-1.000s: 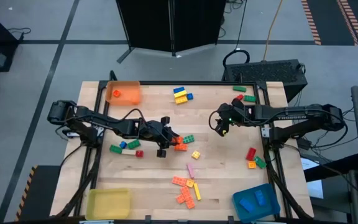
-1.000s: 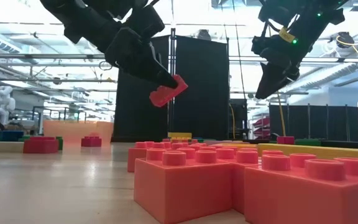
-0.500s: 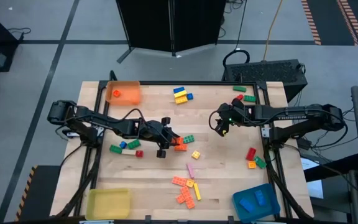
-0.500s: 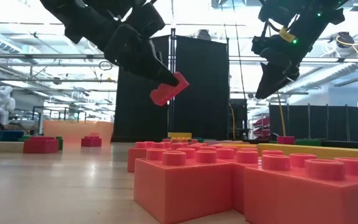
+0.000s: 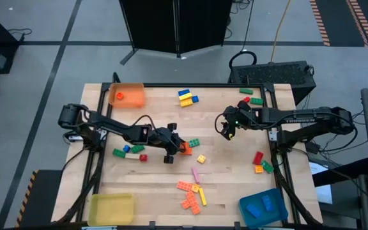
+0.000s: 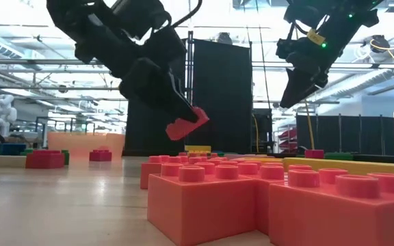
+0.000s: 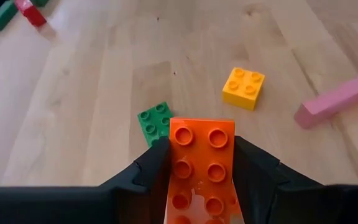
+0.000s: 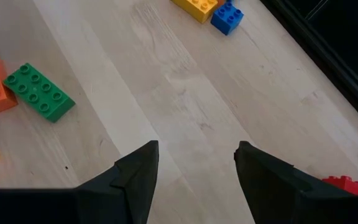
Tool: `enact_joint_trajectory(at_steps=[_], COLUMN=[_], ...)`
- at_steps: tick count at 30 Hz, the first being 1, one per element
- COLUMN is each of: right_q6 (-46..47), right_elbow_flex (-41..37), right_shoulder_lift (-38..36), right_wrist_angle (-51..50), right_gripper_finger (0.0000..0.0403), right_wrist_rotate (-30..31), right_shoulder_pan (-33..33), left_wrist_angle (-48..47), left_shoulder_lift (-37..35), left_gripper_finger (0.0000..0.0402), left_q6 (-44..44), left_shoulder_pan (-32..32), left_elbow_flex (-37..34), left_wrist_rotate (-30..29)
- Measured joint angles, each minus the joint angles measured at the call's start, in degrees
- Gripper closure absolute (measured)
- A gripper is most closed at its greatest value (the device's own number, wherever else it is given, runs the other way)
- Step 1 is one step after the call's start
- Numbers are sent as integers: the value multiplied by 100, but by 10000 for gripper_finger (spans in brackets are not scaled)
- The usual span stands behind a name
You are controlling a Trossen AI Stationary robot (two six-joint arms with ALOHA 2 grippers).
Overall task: Sort blocks by size
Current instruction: Put the orange 8 stud game piece into the blue bin
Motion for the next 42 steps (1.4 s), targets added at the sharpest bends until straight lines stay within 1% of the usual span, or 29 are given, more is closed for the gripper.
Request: enact_joint_trajectory(at_steps=[3, 4, 12, 14, 19, 23, 27, 31, 35, 38, 42], right_q6=[0, 0, 0, 0, 0, 2, 20, 217, 218, 227, 298], right_elbow_flex=[0, 0, 0, 3, 215, 597, 1059, 1442, 1631, 1676, 1676], right_shoulder_lift=[0, 0, 0, -2, -2, -2, -6, -7, -7, -7, -7], right_wrist_angle=[0, 0, -39, -112, -903, -1747, -2328, -2564, -2737, -2841, -2874], right_gripper_finger=[198, 198, 198, 198, 198, 198, 198, 198, 198, 198, 198], right_wrist_rotate=[0, 0, 0, -14, -299, -282, -273, -264, -264, -262, -269], right_shoulder_pan=[0, 1, 0, 0, 0, 0, 0, 0, 0, 0, 0], left_wrist_angle=[363, 499, 2448, 2706, 2828, 2958, 2949, 2947, 2941, 2949, 3050], left_shoulder_lift=[139, 178, 750, 924, 1248, 1559, 1840, 1978, 2085, 2139, 2231], left_gripper_finger=[262, 262, 262, 262, 262, 262, 262, 262, 262, 262, 262], left_q6=[-14, -8, 95, 40, -29, -34, -33, 57, 117, 120, 251], left_shoulder_pan=[0, 0, 0, -4, -8, -89, -177, -243, -303, -333, -343], left_elbow_flex=[0, 0, 16, 118, 525, 1050, 1664, 2067, 2351, 2424, 2426], left_wrist_rotate=[27, 121, 1309, 1419, 1448, 1701, 1859, 1957, 2035, 2239, 2274])
